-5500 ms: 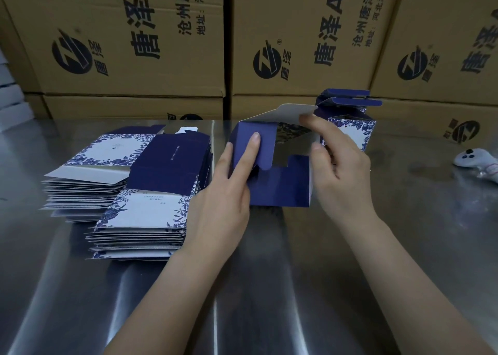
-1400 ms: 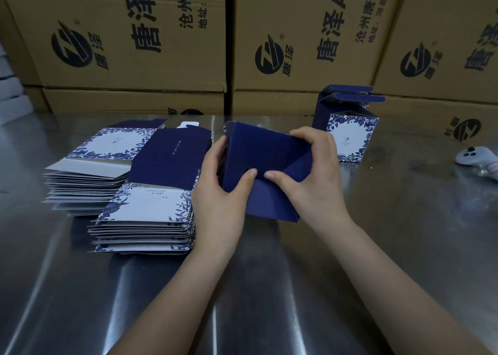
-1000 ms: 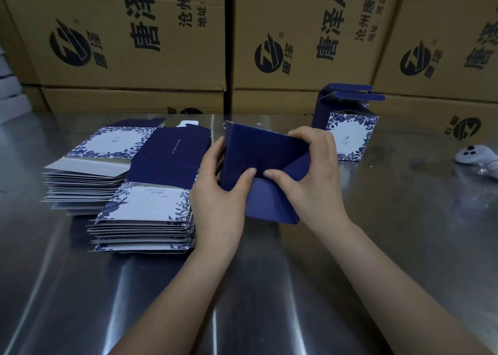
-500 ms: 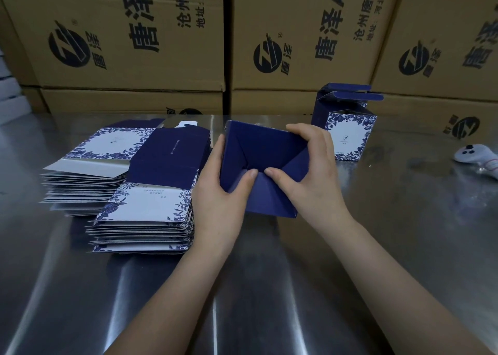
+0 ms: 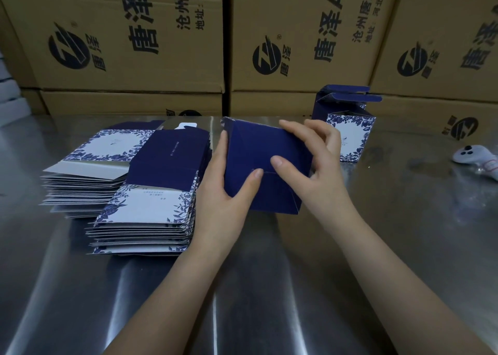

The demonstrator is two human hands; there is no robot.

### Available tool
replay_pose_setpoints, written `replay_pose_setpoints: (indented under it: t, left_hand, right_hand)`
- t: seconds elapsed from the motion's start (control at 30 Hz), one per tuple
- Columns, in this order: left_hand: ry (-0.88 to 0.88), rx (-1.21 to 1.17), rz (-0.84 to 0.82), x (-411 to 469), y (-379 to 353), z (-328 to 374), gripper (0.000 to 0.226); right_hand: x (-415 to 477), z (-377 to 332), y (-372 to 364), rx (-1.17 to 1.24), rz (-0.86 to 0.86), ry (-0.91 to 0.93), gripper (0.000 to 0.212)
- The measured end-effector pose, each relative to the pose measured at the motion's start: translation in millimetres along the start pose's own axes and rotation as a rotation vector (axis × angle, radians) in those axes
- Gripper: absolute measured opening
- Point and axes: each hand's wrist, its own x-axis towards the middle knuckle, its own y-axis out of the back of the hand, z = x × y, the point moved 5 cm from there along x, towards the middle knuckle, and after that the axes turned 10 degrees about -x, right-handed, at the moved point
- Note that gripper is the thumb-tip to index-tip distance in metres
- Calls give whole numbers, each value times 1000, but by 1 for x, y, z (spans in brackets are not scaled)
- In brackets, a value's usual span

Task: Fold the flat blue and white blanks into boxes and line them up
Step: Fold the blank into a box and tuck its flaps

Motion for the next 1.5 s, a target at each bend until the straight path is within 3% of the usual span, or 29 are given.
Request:
replay_pose_setpoints:
  t: [0.17, 0.33, 0.4, 0.53, 0.63, 0.73, 0.83, 0.9, 0.97, 1.03, 1.13, 1.27, 1.33, 1.5]
  left_hand:
    - [-88, 133, -82, 0, -8, 4, 70]
    - [-214, 283, -162, -2, -15, 7, 72]
    - [-273, 329, -208, -3, -19, 11, 71]
    - [-357, 309, -308, -10, -26, 22, 65]
    - [-359, 201, -127, -10, -20, 30, 56]
    - [-204, 43, 124, -2, -2, 26, 57]
    - [105, -175, 277, 6, 9, 8, 70]
    - [346, -441, 275, 8, 6, -6, 76]
    - [538, -714, 158, 5, -5, -11, 74]
    - [611, -770, 30, 2, -12, -11, 63]
    - [658, -785, 10, 2, -11, -15, 48]
    - [671, -760, 204, 6, -4, -25, 21]
    - [626, -681, 314, 7, 3, -28, 20]
    - [415, -293, 439, 4, 13, -18, 36]
  right_hand:
    - [1, -6, 4, -116, 49, -46, 46]
    - [-3, -12, 3, -119, 95, -117, 73]
    - [-4, -13, 2, -99, 123, -115, 73]
    - [-3, 0, 6, 107, 218, -200, 59]
    - [1, 19, 5, 448, 222, -344, 50]
    - [2, 37, 3, 829, 196, -477, 36]
    - [3, 46, -1, 1075, 157, -526, 37]
    - [2, 47, -4, 1194, 124, -535, 39]
    - [-1, 48, -6, 1241, 107, -544, 41]
    - [-2, 48, -7, 1249, 76, -526, 43]
    - [-2, 50, -8, 1254, 28, -563, 41]
    - [1, 59, -10, 1081, 22, -732, 28]
    - [5, 63, -6, 893, 72, -737, 20]
    - [5, 31, 33, 347, 505, -250, 19]
